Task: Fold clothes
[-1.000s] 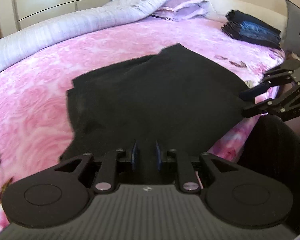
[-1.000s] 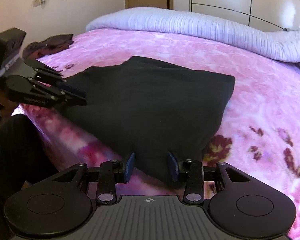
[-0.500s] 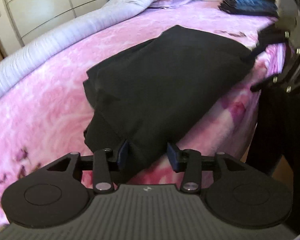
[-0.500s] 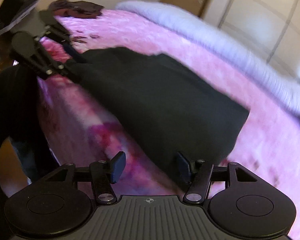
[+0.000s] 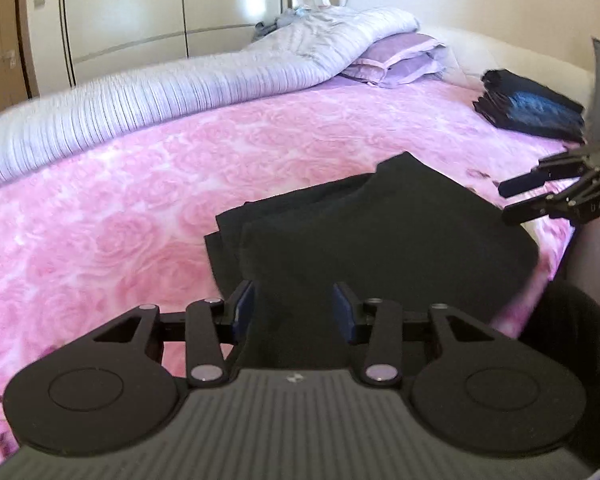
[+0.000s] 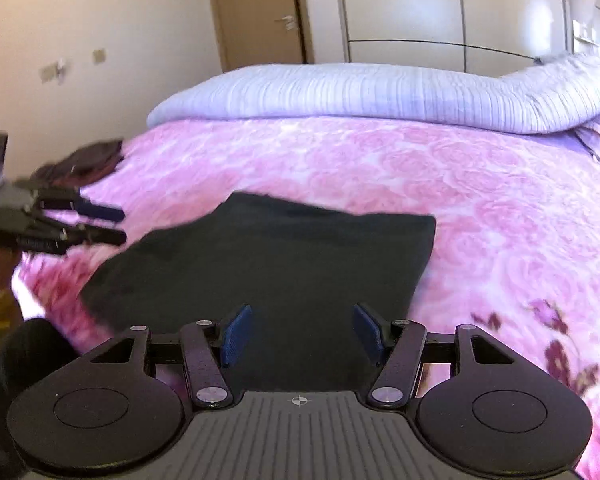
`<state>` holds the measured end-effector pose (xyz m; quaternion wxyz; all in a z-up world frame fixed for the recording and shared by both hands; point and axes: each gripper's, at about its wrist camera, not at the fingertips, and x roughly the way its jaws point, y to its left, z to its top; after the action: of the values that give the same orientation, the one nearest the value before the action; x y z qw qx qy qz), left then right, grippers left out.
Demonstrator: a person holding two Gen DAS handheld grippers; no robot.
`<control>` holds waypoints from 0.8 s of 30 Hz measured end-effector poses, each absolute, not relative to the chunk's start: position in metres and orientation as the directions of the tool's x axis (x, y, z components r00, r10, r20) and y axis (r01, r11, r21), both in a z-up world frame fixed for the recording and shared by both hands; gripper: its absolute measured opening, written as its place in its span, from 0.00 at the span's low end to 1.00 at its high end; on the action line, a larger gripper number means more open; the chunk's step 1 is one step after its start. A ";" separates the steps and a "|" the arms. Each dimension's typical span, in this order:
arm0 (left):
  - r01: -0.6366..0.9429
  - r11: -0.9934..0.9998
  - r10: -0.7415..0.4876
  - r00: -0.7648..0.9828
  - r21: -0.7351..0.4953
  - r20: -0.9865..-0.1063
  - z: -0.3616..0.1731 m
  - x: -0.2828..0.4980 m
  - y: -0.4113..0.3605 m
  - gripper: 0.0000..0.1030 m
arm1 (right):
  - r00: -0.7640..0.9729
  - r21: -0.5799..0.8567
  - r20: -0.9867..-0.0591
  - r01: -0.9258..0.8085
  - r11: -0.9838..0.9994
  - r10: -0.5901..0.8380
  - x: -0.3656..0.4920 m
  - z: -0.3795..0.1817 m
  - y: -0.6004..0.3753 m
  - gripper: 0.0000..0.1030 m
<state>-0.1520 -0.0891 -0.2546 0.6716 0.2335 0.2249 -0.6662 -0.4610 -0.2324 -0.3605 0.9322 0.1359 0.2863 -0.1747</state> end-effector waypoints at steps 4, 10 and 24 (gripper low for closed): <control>1.000 -0.020 -0.782 -0.002 0.021 -0.623 -0.262 -0.142 -0.128 0.36 | 0.759 0.150 -0.602 0.412 0.899 -0.247 -0.436 -0.367 -0.260 0.58; 0.999 -0.023 -0.757 -0.044 -0.040 -0.652 -0.279 -0.106 -0.192 0.35 | 0.729 0.135 -0.635 0.430 0.893 -0.255 -0.418 -0.378 -0.301 0.58; 0.998 -0.053 -0.809 -0.053 -0.016 -0.586 -0.277 -0.093 -0.204 0.04 | 0.753 0.053 -0.576 0.423 0.904 -0.319 -0.407 -0.369 -0.313 0.58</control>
<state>-0.0929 -0.2042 -0.2774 0.6528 0.2181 0.2176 -0.6920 -0.4070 -0.3134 -0.3690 0.9318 0.0901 0.2896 -0.1992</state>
